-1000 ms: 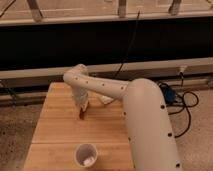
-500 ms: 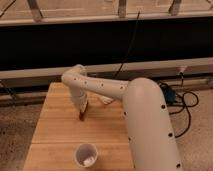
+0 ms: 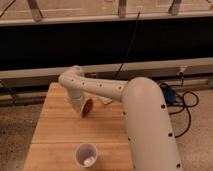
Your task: Drag the pepper across the table
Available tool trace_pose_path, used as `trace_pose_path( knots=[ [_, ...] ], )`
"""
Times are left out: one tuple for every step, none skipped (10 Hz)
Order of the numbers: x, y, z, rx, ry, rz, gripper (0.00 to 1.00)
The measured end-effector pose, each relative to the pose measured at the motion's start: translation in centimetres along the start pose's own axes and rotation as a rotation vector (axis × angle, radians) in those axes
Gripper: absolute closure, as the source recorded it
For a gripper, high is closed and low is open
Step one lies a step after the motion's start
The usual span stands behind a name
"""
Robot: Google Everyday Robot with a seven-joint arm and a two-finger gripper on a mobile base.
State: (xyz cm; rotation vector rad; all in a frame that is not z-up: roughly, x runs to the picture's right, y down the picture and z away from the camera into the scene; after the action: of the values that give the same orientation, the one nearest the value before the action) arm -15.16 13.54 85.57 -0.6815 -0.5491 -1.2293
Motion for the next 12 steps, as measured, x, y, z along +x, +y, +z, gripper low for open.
trace_pose_path(
  knots=[
    [0.0, 0.3, 0.0, 0.0, -0.001, 0.002, 0.97],
    [0.2, 0.4, -0.2, 0.0, 0.002, 0.009, 0.97],
    [0.6, 0.1, -0.3, 0.001, 0.001, 0.013, 0.97],
    [0.8, -0.1, -0.4, 0.002, 0.0, 0.012, 0.97],
    [0.6, -0.2, -0.3, 0.0, -0.003, 0.008, 0.97],
    [0.0, 0.1, -0.3, -0.004, -0.005, 0.01, 0.97],
    [-0.3, 0.4, -0.3, -0.006, -0.006, 0.014, 0.97],
    [-0.4, 0.1, -0.3, -0.004, -0.004, 0.014, 0.97],
    [-0.2, -0.7, -0.4, 0.001, -0.001, 0.012, 0.97],
    [-0.3, -0.8, -0.4, 0.0, -0.003, 0.012, 0.97],
    [-0.4, -0.5, -0.4, -0.003, -0.005, 0.013, 0.97],
    [-0.5, -0.2, -0.4, -0.005, -0.006, 0.015, 0.97]
  ],
)
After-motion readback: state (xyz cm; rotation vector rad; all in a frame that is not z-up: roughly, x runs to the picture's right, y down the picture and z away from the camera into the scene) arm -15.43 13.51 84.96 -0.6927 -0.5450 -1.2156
